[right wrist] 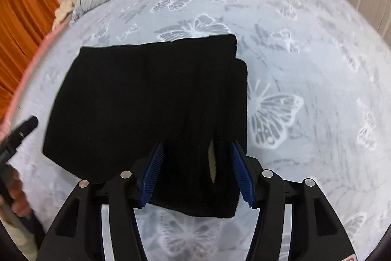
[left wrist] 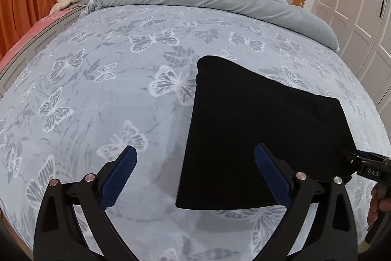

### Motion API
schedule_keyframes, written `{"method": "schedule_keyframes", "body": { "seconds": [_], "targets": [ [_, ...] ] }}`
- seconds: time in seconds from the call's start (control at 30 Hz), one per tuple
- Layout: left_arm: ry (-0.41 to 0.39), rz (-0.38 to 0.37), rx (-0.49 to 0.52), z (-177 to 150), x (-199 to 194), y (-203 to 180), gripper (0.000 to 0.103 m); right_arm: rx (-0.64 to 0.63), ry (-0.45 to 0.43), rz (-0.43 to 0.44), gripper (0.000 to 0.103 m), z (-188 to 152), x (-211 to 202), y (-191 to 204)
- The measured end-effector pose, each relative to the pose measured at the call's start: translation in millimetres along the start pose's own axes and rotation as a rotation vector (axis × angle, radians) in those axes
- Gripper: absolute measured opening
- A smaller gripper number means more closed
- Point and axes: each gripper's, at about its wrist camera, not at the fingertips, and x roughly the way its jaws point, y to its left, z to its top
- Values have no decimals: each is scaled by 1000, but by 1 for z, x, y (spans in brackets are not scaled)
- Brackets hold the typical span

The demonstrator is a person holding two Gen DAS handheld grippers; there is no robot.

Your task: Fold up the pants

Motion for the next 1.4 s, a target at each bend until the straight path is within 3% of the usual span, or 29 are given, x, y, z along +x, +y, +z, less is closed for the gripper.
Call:
{"method": "schedule_keyframes", "body": {
  "seconds": [0.17, 0.57, 0.9, 1.4],
  "targets": [
    [5, 13, 6, -1, 4, -3, 95, -52, -27, -80, 55, -2, -2, 12],
    [22, 53, 81, -10, 17, -23, 95, -130, -62, -171, 52, -6, -4, 26],
    [32, 55, 95, -13, 21, -28, 95, -163, -75, -202, 48, -8, -5, 31],
    [36, 55, 95, -13, 23, -28, 95, -164, -91, -224, 28, -7, -8, 33]
  ]
}}
